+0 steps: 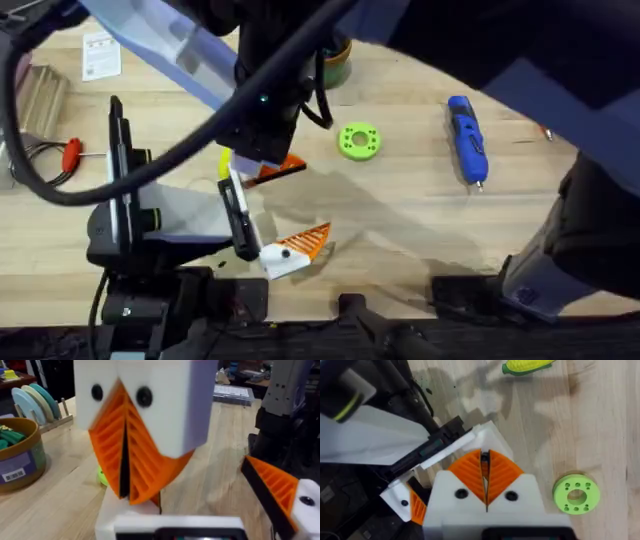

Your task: Pick up the gripper from the table and insert it into the empty holder that is missing its gripper. Then pick up a screw, insert it into the mounting hole, and use the screwdriver to tighten it. Finally, clean up the table by picking up the vegetable and placing it into the bucket.

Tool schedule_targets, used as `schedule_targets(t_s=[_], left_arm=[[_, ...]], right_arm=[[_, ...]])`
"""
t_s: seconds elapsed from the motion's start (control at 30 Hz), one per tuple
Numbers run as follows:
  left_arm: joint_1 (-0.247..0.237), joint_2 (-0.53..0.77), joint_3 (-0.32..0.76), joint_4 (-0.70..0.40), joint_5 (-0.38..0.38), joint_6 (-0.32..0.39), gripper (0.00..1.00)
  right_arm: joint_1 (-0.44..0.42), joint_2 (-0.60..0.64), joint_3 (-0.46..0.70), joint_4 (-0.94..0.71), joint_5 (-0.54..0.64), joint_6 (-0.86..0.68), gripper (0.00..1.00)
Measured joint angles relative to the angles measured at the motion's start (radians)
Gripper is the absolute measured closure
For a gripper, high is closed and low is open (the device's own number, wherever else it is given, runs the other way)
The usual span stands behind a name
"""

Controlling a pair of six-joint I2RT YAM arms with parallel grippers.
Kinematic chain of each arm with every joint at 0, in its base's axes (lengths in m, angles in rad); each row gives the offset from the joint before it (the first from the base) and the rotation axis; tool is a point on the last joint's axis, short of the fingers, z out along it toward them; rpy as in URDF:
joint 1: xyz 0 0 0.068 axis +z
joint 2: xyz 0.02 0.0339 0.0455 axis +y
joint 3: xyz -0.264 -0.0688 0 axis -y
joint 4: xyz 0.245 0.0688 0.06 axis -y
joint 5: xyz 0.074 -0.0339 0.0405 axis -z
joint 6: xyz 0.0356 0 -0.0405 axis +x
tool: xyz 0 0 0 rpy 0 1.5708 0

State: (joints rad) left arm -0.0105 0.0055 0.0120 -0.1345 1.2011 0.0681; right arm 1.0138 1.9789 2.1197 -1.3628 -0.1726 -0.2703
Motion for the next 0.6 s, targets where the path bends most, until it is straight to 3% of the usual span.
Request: schedule_targets(t_s=[0.5,0.53,0.6], left_arm=[[0.000,0.000,0.000,0.000,0.000,-0.008,0.016],[0.000,0.000,0.000,0.000,0.000,-0.008,0.015],[0.000,0.000,0.000,-0.001,0.001,-0.008,0.015]], right_arm=[[0.000,0.005,0.004,-0.002,0.000,0.000,0.995],[0.000,0.005,0.004,-0.003,-0.001,0.003,0.935],[0.001,0.005,0.004,-0.001,-0.003,0.001,0.676]])
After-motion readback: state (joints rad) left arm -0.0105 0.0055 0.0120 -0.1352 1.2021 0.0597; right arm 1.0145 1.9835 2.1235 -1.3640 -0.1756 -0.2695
